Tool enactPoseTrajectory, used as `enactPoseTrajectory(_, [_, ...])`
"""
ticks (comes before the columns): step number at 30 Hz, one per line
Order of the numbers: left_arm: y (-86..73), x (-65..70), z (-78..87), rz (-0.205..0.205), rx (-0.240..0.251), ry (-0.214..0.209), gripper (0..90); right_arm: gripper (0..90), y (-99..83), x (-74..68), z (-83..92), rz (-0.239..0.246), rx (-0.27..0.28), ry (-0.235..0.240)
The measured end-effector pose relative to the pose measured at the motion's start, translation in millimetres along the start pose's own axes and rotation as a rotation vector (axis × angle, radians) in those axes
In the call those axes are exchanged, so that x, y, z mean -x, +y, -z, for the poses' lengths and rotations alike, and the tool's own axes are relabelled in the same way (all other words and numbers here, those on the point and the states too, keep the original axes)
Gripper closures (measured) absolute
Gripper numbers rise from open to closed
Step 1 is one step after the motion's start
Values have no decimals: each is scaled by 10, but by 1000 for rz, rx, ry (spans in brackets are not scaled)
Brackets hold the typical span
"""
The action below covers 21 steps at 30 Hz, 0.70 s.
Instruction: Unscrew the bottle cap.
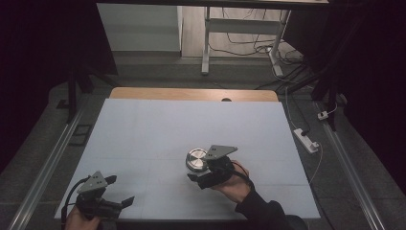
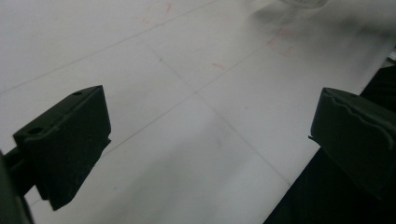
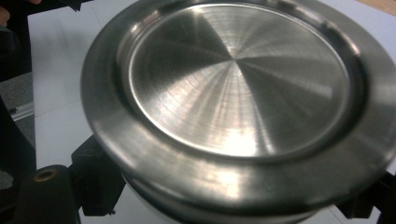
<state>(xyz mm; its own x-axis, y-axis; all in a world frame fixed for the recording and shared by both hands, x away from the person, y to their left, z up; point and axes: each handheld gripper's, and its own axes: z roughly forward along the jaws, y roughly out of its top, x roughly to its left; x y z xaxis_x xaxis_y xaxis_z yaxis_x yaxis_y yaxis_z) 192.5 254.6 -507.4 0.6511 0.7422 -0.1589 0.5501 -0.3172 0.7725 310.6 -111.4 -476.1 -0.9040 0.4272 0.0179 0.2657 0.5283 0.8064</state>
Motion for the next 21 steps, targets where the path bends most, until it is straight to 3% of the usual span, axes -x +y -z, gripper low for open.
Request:
enactPoseTrajectory(5, [72, 42, -60, -46, 15, -36, 0, 148, -2, 5, 7, -2, 3, 1])
enactPoseTrajectory(12, [223, 37, -190, -93, 26, -174, 0, 148, -1, 2, 8, -1, 7, 4])
enactPoseTrajectory(15, [302, 53, -250, -121, 26, -184, 0, 148, 1, 3, 11, 2, 10, 2])
enactPoseTrajectory(21, [465, 42, -344, -135, 56, -199, 0, 148, 7, -3, 22, 6, 13, 6])
